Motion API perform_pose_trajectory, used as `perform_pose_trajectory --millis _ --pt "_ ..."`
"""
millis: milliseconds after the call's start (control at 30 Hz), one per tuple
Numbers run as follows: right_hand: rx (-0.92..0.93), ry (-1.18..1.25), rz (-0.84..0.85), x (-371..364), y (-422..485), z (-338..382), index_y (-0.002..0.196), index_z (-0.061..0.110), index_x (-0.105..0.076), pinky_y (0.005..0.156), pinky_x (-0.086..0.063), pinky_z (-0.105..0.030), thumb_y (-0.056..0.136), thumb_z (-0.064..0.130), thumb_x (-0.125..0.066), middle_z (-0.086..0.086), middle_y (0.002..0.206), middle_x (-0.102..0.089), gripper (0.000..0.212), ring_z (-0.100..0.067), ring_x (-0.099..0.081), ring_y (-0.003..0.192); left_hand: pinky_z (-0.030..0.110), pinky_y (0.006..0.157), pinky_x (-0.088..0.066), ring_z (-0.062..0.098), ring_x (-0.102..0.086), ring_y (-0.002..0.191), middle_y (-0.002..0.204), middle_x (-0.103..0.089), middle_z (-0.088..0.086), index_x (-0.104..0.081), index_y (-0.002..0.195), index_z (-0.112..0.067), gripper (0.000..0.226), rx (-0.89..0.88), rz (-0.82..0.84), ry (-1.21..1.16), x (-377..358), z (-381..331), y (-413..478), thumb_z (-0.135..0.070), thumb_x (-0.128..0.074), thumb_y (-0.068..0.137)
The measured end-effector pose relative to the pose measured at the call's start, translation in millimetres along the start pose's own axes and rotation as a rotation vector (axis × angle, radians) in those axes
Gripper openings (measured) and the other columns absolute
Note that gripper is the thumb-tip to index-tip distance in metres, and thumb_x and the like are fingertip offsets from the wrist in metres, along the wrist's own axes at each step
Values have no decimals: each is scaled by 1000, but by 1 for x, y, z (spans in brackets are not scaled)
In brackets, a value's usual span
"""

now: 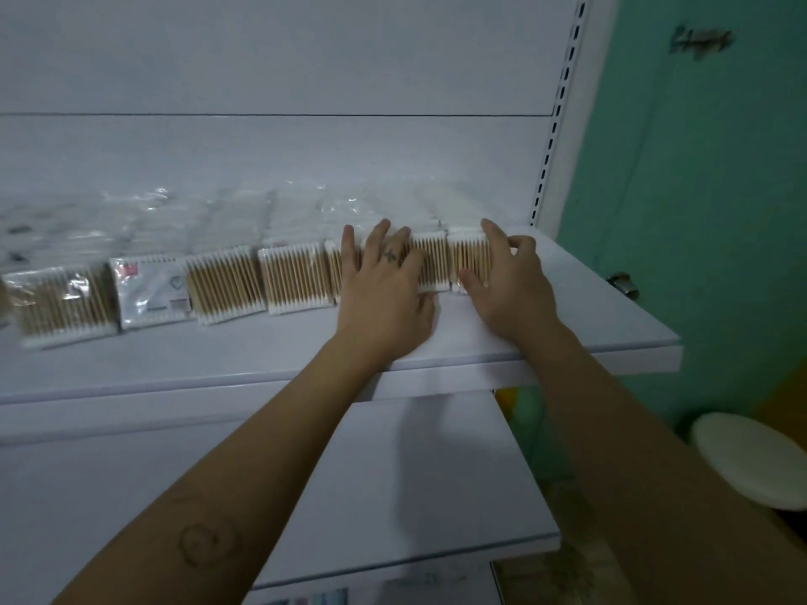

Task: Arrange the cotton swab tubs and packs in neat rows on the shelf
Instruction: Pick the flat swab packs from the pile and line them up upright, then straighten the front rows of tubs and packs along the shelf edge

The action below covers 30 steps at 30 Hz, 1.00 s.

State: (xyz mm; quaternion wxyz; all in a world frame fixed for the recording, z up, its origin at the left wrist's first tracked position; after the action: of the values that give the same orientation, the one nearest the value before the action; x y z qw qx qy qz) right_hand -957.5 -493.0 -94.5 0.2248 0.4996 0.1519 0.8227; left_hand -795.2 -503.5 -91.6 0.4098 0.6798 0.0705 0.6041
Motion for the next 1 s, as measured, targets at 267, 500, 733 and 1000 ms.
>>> perform_pose_trajectory --millis 267,500,733,1000 --pt "-26 -103 -12 7 4 4 154 36 -8 113 -25 -45 90 55 -56 -16 156 -13 82 -34 -18 141 56 118 2 32 -22 145 147 -44 9 -58 125 -14 49 11 -38 -7 4 -2 4 -38 -58 82" --pt "-9 -161 -35 16 -8 4 155 34 -10 121 -5 -46 88 57 -58 -14 161 3 85 -31 0 148 53 119 0 29 -27 143 144 -48 6 -57 126 -17 45 54 -58 -137 12 3 -6 -33 -59 84" --pt "161 -189 -118 23 -13 52 153 33 -19 118 8 -50 85 60 -60 -10 162 0 84 -27 5 149 47 120 0 22 -25 144 146 -45 2 -51 134 -22 49 130 -46 -144 49 54 -20 -34 -59 88" --pt "354 -18 -66 5 -31 188 152 34 -22 120 8 -49 87 56 -59 -4 162 -1 78 -23 6 149 45 119 -9 21 -33 139 141 -51 1 -50 136 -19 49 216 -89 -78 121 148 -73 -34 -59 89"
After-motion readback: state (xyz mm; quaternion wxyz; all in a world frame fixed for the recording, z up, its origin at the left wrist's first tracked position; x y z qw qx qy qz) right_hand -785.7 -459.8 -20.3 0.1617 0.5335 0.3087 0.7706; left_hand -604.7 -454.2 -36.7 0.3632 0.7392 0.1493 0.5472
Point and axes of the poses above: each hand's wrist, its own y-axis towards the middle knuckle, its own x-axis out of the back of the hand, z = x × y, the point moved 4 cm from there along y, towards the middle knuckle
